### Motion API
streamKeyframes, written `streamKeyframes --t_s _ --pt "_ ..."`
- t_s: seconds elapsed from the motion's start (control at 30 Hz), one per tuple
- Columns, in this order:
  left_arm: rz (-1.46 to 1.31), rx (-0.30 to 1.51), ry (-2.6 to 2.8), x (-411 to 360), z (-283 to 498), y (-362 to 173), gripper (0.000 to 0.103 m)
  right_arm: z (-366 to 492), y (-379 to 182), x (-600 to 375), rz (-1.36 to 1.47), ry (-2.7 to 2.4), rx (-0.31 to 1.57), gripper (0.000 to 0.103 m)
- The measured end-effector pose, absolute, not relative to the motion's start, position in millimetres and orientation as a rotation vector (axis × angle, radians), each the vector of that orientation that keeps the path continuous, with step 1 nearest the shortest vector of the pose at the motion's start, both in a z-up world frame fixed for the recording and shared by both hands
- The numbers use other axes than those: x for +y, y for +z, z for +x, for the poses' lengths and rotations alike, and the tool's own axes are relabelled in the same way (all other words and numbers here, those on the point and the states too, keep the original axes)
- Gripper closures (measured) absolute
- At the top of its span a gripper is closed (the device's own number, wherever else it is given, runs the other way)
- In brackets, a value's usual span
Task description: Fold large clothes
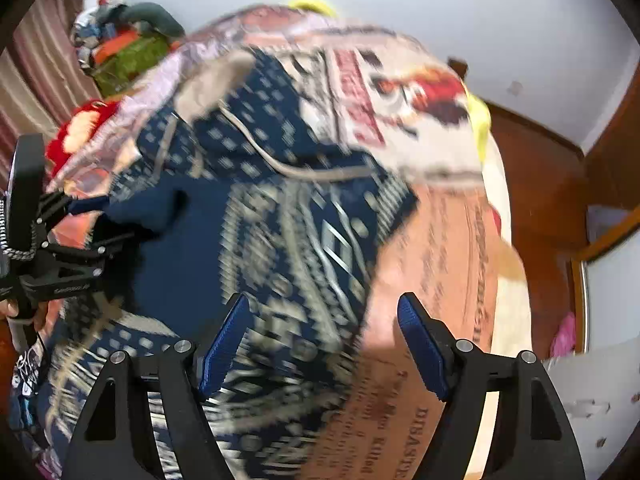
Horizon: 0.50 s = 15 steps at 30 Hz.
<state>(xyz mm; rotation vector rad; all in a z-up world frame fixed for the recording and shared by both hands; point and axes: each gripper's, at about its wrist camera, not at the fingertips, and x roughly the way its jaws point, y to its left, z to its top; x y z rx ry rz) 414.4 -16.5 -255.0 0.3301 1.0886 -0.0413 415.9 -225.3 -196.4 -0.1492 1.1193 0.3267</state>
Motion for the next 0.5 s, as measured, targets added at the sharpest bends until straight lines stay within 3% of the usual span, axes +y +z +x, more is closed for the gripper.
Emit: streamKeyframes --t_s 0.07,0.13,0.23,0.5 --pt "0.317 1.052 -0.029 -13 414 -252 0.037 420 -212 -235 -0.130 0.310 1.148 0.028" --pt "0.318 1.027 0.003 -5 414 -247 0.056 422 -223 -240 -0.106 0.315 1.167 0.028" --pt "0.303 0.985 0.073 19 414 -237 0.068 422 -227 -239 -0.121 0.329 1.147 0.024" --pt "0.157 1.075 0.162 110 404 -250 0.065 420 -229 -233 -0.157 0.335 1.132 0.018"
